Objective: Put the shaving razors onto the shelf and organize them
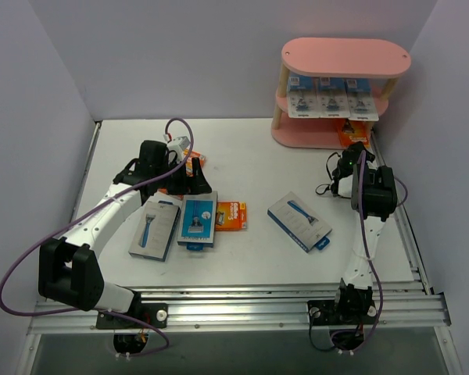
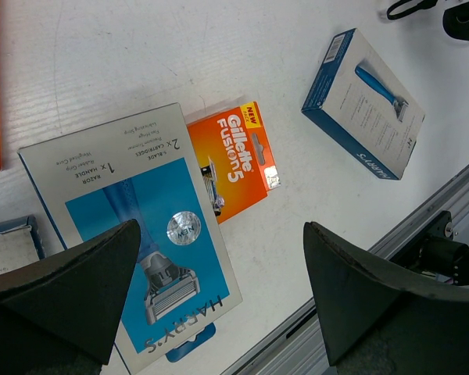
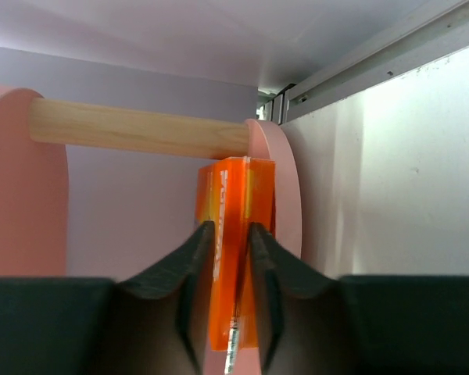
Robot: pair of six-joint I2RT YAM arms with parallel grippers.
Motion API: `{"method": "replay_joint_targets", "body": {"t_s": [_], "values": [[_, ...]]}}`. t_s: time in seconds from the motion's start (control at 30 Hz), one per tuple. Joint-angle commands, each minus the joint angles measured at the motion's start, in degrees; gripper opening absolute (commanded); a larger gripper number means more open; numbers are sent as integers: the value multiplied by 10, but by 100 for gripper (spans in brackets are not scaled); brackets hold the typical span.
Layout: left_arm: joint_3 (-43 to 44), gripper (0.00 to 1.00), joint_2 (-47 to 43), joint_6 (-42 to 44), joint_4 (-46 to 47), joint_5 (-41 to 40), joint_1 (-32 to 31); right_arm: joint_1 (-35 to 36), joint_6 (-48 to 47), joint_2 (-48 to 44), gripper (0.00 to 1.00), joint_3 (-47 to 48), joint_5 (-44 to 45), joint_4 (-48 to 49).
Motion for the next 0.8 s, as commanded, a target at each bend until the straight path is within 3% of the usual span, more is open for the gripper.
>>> {"method": "replay_joint_targets", "body": {"t_s": [0.0,0.2,0.67,0.77], "values": [[14,94,-2,1,26,7,-3,-1,5,1,24,22,12,136],[14,94,-4,2,25,5,-4,-1,14,3,44,17,2,128],[14,94,-16,3,24,-3,-6,-3,-14,-31,71,-33,-38,142],[14,94,-20,4,22,-5,-6,-4,-16,-50,72,-50,-49,134]]}}
